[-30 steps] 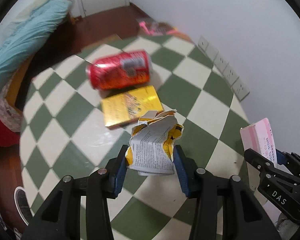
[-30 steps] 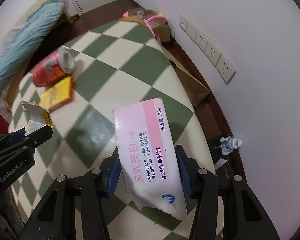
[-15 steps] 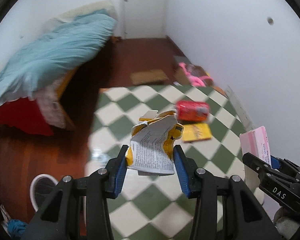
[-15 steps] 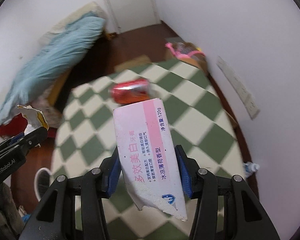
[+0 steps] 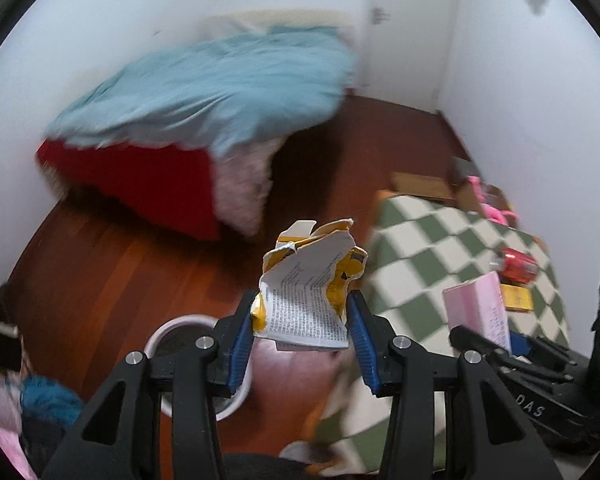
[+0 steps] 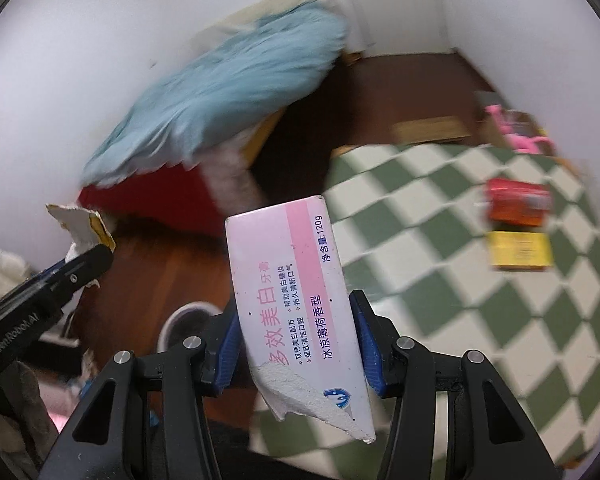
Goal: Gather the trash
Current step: 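Carry the pink box and wrapper with both grippers over the bin, then open both grippers to drop the pink box and wrapper into the bin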
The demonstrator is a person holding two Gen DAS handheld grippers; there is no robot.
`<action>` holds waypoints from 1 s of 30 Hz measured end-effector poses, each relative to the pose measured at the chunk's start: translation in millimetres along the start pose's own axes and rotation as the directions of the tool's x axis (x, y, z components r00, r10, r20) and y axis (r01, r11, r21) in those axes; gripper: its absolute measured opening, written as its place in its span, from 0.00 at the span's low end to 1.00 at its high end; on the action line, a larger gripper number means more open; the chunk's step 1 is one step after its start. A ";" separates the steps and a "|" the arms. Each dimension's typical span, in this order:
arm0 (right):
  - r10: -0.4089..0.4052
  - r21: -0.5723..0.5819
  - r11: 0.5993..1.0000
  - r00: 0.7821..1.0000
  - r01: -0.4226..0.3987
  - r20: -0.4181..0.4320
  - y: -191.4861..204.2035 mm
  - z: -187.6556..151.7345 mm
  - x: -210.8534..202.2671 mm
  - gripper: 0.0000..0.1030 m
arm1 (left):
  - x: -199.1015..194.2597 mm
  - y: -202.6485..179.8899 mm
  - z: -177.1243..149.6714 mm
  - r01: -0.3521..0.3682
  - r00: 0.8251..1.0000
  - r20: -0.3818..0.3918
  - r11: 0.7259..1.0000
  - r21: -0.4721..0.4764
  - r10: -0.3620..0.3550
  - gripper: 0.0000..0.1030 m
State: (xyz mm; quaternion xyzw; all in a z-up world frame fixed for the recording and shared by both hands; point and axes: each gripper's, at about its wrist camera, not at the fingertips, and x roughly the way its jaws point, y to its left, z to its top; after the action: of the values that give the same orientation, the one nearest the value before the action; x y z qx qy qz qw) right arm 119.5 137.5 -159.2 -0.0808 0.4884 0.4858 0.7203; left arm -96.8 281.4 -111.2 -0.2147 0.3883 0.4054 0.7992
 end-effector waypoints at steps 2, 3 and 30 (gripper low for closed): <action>0.042 -0.025 0.999 0.998 -0.043 -0.054 35.4 -5.3 30.7 0.51 | 13.4 39.4 -9.0 -0.024 0.999 -0.037 0.997 -0.067 0.022 0.40; 0.054 -0.037 0.998 0.995 -0.057 -0.080 51.6 -10.2 46.0 0.51 | 21.6 58.9 -15.3 -0.036 0.998 -0.059 0.994 -0.102 0.030 0.40; 0.006 -0.198 0.967 0.786 -0.162 -0.618 228.7 -94.5 388.9 1.00 | 179.2 280.0 -138.7 -0.301 0.884 -0.462 0.842 -0.449 0.069 0.95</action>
State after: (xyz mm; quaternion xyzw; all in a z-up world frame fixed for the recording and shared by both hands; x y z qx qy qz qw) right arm -98.0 440.9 -429.6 -0.2983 0.6359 0.5206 0.4854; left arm -320.7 438.5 -345.6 -0.4617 0.4526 0.5130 0.5646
